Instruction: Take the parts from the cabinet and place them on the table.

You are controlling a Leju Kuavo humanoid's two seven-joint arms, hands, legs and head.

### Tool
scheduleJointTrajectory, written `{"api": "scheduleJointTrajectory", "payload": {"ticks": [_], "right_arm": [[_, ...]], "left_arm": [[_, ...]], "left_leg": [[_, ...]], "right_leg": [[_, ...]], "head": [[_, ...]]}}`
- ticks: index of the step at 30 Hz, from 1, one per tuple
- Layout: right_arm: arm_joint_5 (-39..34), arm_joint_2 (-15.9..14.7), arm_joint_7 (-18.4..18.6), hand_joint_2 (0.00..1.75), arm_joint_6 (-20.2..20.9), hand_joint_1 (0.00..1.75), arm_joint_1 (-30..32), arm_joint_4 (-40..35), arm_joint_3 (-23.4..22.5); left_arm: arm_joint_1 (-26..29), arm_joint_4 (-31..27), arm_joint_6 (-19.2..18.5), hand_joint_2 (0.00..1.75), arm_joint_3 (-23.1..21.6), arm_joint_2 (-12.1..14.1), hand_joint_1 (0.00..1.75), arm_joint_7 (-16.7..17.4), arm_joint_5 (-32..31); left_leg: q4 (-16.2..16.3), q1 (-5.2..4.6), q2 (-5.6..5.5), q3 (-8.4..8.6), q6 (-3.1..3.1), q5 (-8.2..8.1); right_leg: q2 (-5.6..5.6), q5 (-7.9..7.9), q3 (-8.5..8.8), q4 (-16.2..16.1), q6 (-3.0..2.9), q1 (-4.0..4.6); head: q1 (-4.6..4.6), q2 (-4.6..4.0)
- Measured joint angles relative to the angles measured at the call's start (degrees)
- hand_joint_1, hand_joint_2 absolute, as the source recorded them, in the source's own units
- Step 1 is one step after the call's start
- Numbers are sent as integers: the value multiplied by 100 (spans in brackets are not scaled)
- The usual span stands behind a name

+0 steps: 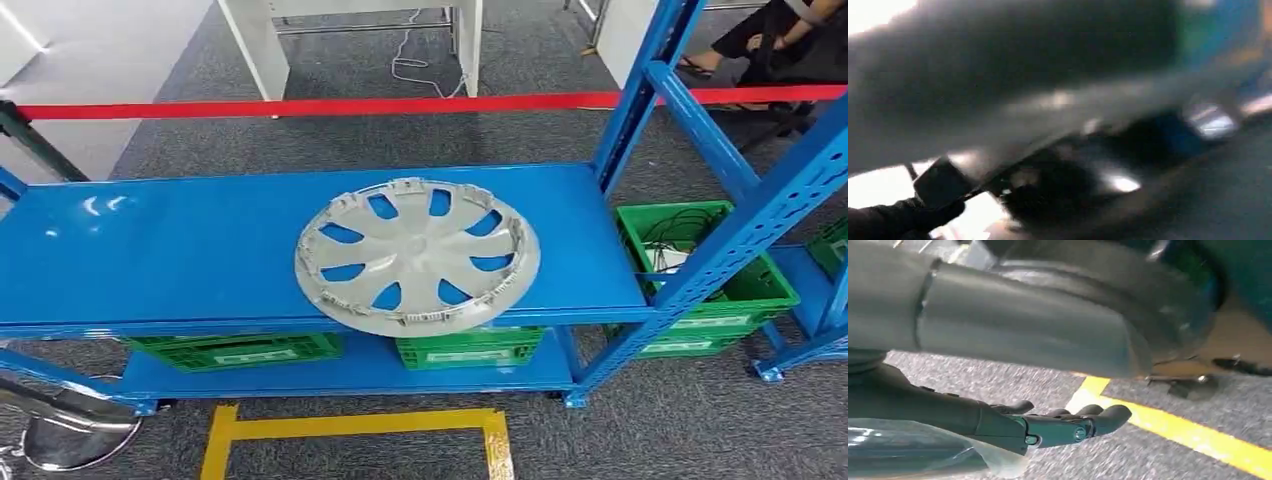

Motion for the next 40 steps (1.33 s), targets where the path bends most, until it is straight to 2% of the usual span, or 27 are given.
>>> {"api": "scheduleJointTrajectory", "payload": {"ticks": [1,3,4,5,8,9,10,11,12,13,15,19,23,35,40], "right_arm": [[112,0,31,0,7,0,-5,-61,-138],[351,0,96,0,24,0,-29,-200,-439],[464,0,120,0,37,0,-37,-266,-582],[581,2,151,0,46,0,-53,-324,-728],[957,4,260,0,87,0,-32,-459,-1189],[1073,4,291,0,98,0,-23,-492,-1331],[1191,2,324,0,105,0,-1,-511,-1484],[1323,2,356,0,122,0,25,-518,-1664],[1459,2,413,0,131,0,48,-531,-1847],[1583,2,437,0,140,0,81,-551,-2007],[1823,2,505,0,164,0,132,-592,-2323],[2346,2,645,0,216,0,280,-688,-2997],[2813,2,774,0,260,0,388,-780,-3620],[4321,-2,1193,0,391,0,728,-1042,-5545],[4885,-2,1349,0,444,0,819,-1119,-6128]], "left_arm": [[59,0,-22,0,0,15,0,-2,81],[145,0,-52,0,-2,52,0,-4,238],[179,0,-59,0,-2,68,0,-4,315],[214,0,-79,0,-2,96,0,-4,391],[323,0,-120,0,-11,140,0,-22,636],[354,-4,-140,0,-18,155,0,-28,710],[377,-17,-153,0,-24,173,0,-30,801],[381,-37,-160,0,-28,195,0,-42,876],[385,-61,-179,0,-33,201,0,-59,972],[385,-79,-197,0,-35,214,0,-72,1050],[393,-118,-232,0,-37,245,0,-90,1213],[445,-227,-293,0,-52,319,0,-103,1553],[494,-349,-358,0,-81,402,0,-105,1881],[660,-745,-546,0,-225,627,0,-192,2863],[707,-870,-614,0,-286,688,0,-205,3241]], "left_leg": [[-193,2,3,71,12,203],[-1117,-2,12,472,67,764],[-1571,-12,31,667,106,955],[-1699,-48,41,738,119,837],[-1746,-63,28,742,153,826],[-1831,-37,24,777,192,852],[-1872,-20,37,822,212,882],[-1863,-46,15,831,155,846],[-1853,-65,14,837,156,843],[-1853,-71,13,847,168,832],[-1851,-74,16,846,179,826],[-1842,-79,18,845,202,813],[-1841,-82,18,846,207,810],[-1845,-61,18,852,205,808],[-1846,-59,18,851,203,807]], "right_leg": [[0,-16,22,0,0,0],[1,-47,84,-2,14,1],[0,-62,84,-12,29,-1],[-2,-94,95,-4,75,36],[-29,-69,97,-66,177,17],[-29,-85,144,-80,216,30],[-10,-126,98,-36,237,19],[-5,-6,125,-135,112,38],[-17,-160,158,-143,-7,33],[-13,-59,164,-146,25,31],[-6,-58,178,-181,86,23],[-9,-53,193,-209,113,19],[-8,-55,197,-225,189,14],[-13,-69,198,-223,198,31],[-13,-70,198,-222,196,33]], "head": [[-2,0],[0,0],[0,0],[0,0],[2,0],[4,0],[13,0],[26,0],[22,0],[30,0],[35,0],[33,0],[33,0],[28,0],[28,0]]}}
